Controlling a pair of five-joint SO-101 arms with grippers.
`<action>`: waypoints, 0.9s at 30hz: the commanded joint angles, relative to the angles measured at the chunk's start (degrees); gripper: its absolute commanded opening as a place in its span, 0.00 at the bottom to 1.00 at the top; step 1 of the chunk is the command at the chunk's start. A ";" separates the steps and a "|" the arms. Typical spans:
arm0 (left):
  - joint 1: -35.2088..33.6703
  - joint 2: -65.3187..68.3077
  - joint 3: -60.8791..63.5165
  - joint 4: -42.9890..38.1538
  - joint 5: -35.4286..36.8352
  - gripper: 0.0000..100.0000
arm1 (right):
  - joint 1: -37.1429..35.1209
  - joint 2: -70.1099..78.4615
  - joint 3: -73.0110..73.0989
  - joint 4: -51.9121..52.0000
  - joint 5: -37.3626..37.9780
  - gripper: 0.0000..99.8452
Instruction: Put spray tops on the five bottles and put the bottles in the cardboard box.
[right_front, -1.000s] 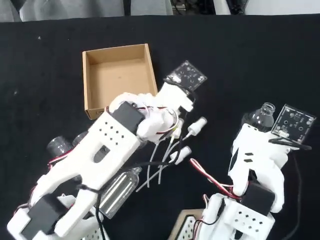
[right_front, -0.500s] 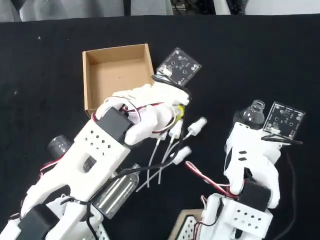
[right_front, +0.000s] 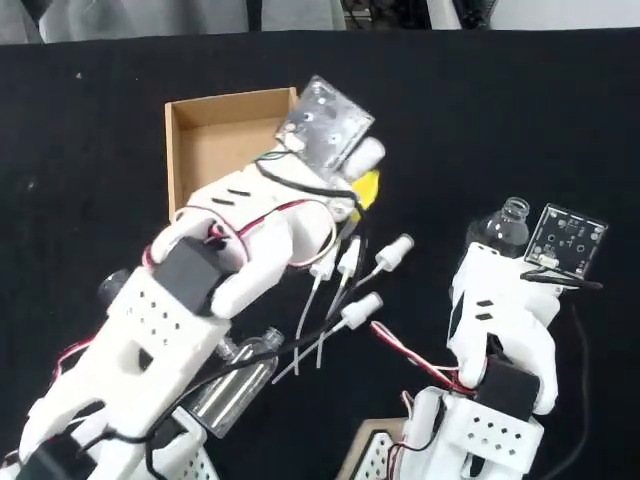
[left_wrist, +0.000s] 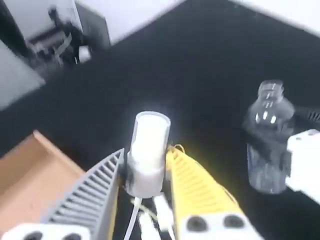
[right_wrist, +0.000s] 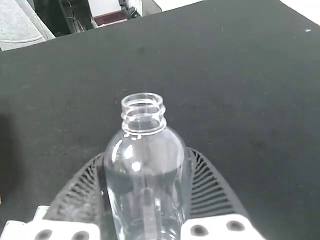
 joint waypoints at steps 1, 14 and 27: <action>-0.31 -4.84 -1.19 -2.73 1.14 0.03 | -1.23 -1.36 -0.31 -1.58 0.35 0.02; -0.92 -11.96 -1.10 -3.52 3.96 0.03 | -1.23 -1.36 -0.31 -1.49 0.35 0.02; -6.37 -25.67 6.90 0.00 6.24 0.03 | -4.92 -1.36 0.84 -2.46 0.35 0.02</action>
